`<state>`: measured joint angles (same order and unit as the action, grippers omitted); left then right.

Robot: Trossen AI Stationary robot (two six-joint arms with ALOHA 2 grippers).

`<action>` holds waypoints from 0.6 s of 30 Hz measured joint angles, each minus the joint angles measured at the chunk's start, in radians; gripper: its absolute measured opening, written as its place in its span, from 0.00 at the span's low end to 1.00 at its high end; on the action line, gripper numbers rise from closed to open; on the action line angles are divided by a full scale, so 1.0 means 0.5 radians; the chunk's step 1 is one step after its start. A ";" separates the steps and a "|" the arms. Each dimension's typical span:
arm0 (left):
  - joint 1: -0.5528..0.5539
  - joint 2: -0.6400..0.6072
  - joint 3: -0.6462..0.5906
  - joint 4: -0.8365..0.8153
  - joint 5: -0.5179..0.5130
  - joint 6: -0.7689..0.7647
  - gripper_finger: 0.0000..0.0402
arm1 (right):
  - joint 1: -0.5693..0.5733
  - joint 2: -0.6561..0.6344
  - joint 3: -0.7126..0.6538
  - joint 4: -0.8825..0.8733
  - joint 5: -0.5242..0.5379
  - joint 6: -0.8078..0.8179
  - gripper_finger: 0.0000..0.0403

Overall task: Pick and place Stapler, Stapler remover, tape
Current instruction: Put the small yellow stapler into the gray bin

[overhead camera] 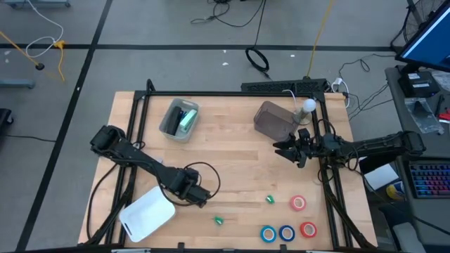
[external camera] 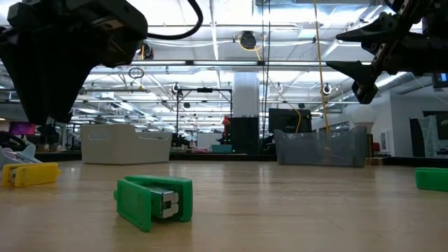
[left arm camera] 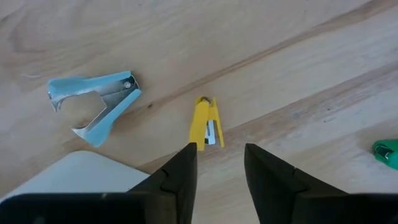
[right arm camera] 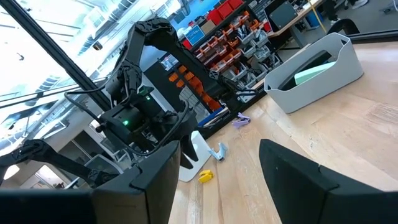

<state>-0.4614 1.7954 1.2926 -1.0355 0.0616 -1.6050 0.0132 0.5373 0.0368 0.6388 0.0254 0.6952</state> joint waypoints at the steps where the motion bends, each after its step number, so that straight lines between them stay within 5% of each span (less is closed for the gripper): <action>1: 0.000 0.000 0.000 0.001 -0.001 0.006 0.37 | 0.000 0.000 0.000 0.000 0.000 0.000 0.53; 10: -0.014 0.000 0.000 0.165 -0.183 0.118 0.50 | 0.000 0.000 0.000 0.000 0.000 0.000 0.53; 18: -0.047 0.023 0.001 0.242 -0.210 0.167 0.49 | 0.000 0.000 0.000 0.000 0.000 0.000 0.53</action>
<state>-0.4850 1.8068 1.2930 -0.9144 -0.0437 -1.5215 0.0131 0.5373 0.0368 0.6388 0.0254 0.6952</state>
